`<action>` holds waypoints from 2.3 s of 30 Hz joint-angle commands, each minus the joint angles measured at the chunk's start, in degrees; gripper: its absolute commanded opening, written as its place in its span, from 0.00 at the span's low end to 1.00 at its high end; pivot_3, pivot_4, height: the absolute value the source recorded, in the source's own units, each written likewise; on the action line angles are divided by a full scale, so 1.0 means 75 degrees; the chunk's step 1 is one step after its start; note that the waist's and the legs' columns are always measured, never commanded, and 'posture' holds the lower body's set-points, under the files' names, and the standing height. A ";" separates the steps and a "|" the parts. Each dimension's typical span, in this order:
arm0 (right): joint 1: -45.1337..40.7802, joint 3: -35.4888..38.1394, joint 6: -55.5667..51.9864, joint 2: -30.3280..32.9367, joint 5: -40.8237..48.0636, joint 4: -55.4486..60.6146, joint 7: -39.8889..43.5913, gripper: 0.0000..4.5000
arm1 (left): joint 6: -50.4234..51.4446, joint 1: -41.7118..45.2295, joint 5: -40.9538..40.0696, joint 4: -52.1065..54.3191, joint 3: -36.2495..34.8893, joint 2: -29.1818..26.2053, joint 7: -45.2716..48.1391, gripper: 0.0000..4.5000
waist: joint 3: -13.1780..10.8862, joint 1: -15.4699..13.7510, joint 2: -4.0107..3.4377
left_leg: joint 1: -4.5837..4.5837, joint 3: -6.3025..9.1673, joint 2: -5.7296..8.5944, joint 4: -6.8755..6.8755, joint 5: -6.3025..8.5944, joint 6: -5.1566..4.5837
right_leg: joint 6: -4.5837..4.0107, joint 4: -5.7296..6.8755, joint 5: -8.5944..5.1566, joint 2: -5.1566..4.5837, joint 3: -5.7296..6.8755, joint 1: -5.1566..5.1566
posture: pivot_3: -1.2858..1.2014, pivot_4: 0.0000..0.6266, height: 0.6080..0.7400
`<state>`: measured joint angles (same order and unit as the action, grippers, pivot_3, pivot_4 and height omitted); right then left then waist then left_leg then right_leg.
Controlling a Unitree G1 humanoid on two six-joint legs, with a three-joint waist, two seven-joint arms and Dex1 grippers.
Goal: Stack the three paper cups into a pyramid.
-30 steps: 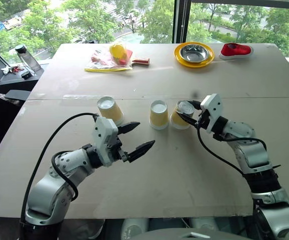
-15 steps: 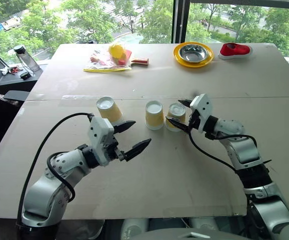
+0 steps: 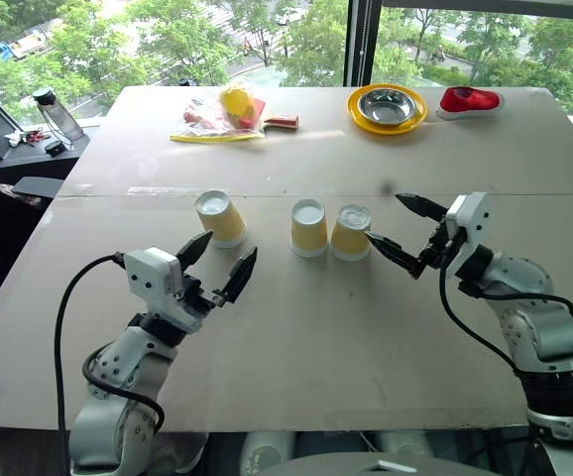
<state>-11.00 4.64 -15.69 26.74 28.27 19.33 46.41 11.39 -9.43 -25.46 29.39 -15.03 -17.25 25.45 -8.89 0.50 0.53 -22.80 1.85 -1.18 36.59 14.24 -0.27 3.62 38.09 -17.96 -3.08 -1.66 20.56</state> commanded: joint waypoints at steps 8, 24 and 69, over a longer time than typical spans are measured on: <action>0.2694 0.1688 0.0301 0.0921 0.2151 0.1615 0.1824 0.99 | -0.0866 0.1209 0.1118 -0.1719 0.0084 0.0179 -0.0788 1.00 | 0.0010 0.0054 0.0016 | 0.0005 0.0011 0.0021 0.0022 0.0000 -0.0001 | 0.0001 -0.0007 0.0000 0.0006 0.0011 -0.0025 | 0.52 0.24 1.00; 0.3028 0.1678 0.0400 0.0716 0.2996 0.2166 0.1626 0.99 | -0.2380 0.2915 0.2009 -0.4790 0.0261 0.0144 -0.1077 1.00 | 0.0014 0.0003 0.0021 | 0.0012 0.0025 0.0024 0.0041 0.0000 0.0000 | 0.0003 -0.0005 0.0001 0.0009 0.0026 -0.0042 | 0.52 0.24 1.00; 0.3024 0.1913 0.0748 0.0725 0.2351 0.1943 0.0705 1.00 | 0.0149 0.6354 0.0457 -0.3916 0.2516 0.0102 0.2460 0.45 | 0.0011 0.0005 0.0025 | -0.0005 0.0035 0.0031 0.0065 -0.0002 0.0004 | 0.0005 -0.0002 0.0000 0.0016 0.0033 -0.0042 | 0.52 0.24 1.00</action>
<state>11.51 16.94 -10.79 32.20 45.57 31.74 52.97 13.71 37.01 -22.35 -1.22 4.01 -16.34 43.46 -8.81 0.53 0.71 -22.83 2.11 -0.95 37.08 14.22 -0.24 3.66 38.08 -17.95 -2.96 -1.42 20.25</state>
